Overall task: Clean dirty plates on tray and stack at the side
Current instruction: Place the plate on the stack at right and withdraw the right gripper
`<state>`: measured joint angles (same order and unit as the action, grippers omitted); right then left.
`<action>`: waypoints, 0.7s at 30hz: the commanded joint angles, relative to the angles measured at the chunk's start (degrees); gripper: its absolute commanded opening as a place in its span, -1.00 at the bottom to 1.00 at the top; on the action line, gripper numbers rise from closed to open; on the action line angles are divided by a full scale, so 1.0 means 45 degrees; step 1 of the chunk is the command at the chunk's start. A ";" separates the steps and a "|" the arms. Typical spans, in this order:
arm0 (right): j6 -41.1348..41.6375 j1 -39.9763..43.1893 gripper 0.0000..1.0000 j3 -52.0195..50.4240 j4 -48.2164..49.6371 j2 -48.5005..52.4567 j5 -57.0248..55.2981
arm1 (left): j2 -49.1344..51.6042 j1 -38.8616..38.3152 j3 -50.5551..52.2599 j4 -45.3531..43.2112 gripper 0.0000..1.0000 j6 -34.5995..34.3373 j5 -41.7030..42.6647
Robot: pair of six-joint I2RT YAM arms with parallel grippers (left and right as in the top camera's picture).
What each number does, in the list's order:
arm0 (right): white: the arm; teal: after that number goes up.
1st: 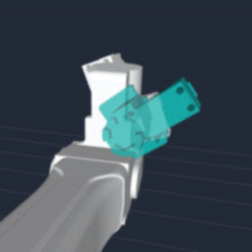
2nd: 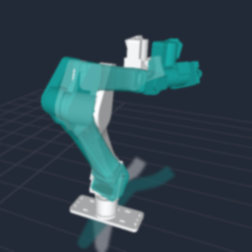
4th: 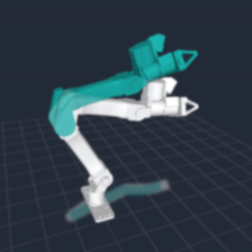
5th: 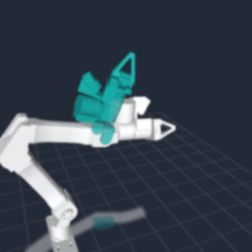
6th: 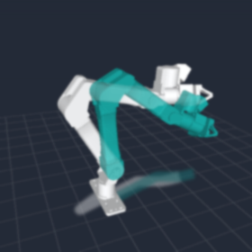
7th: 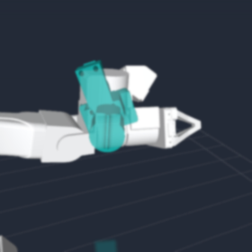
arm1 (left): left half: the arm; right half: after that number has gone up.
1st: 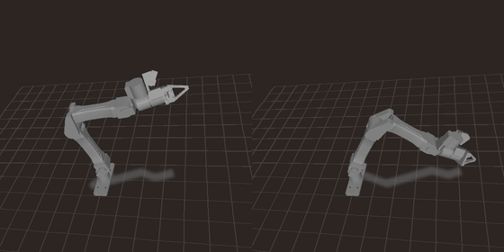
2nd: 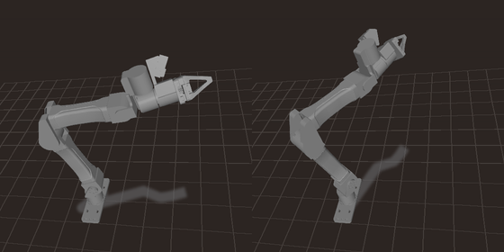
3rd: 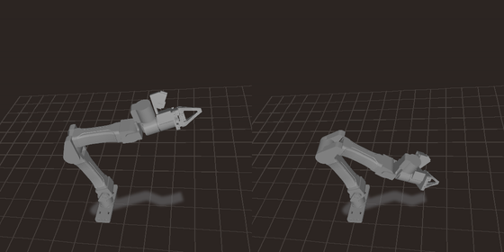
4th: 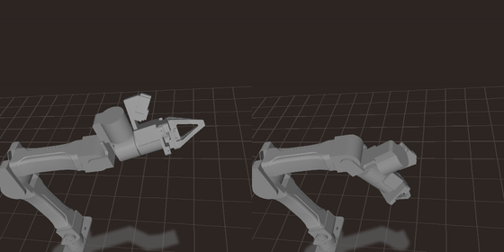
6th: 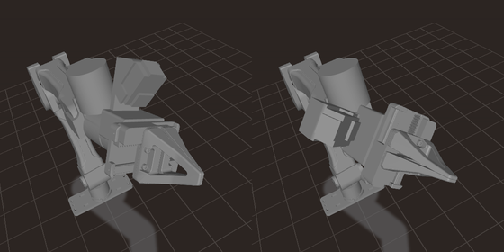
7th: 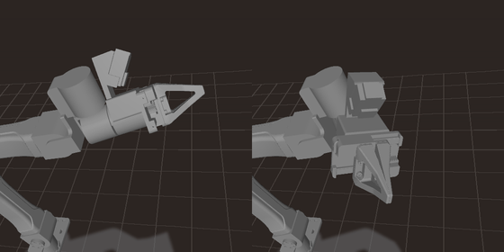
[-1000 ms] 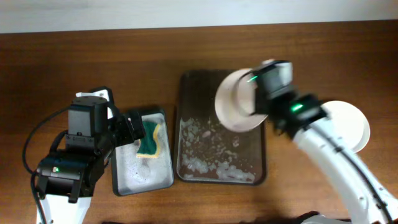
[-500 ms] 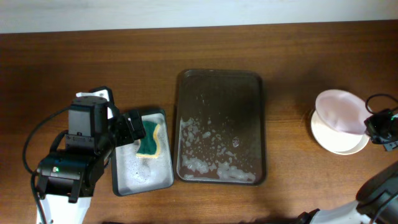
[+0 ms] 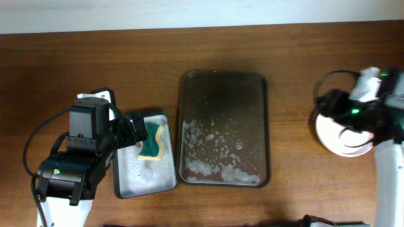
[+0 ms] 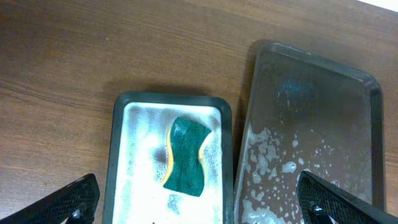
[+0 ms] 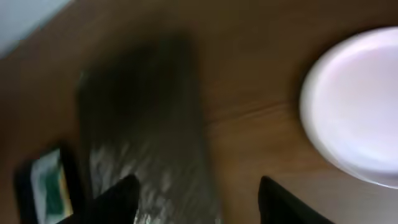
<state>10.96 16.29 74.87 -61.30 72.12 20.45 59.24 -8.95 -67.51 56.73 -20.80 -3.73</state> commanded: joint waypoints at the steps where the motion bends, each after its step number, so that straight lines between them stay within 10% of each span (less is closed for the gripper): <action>1: -0.1166 -0.3288 0.28 0.0121 -0.0199 0.0345 0.0160 | -0.0078 0.0053 -0.0175 -0.0015 0.99 0.0010 -0.0185; 8: 0.0039 -0.6732 -0.23 0.0083 -0.1263 0.3337 -0.2127 | -0.0078 0.0053 -0.0175 -0.0010 0.99 0.0010 -0.0185; 21: -0.1384 -0.4881 -0.42 -0.0447 -0.0413 0.8369 -0.2001 | -0.0078 0.0053 -0.0175 -0.0015 0.99 0.0010 -0.0185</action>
<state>7.22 -5.58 74.30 -64.16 109.58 6.28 59.24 -8.95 -67.51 56.73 -20.80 -3.73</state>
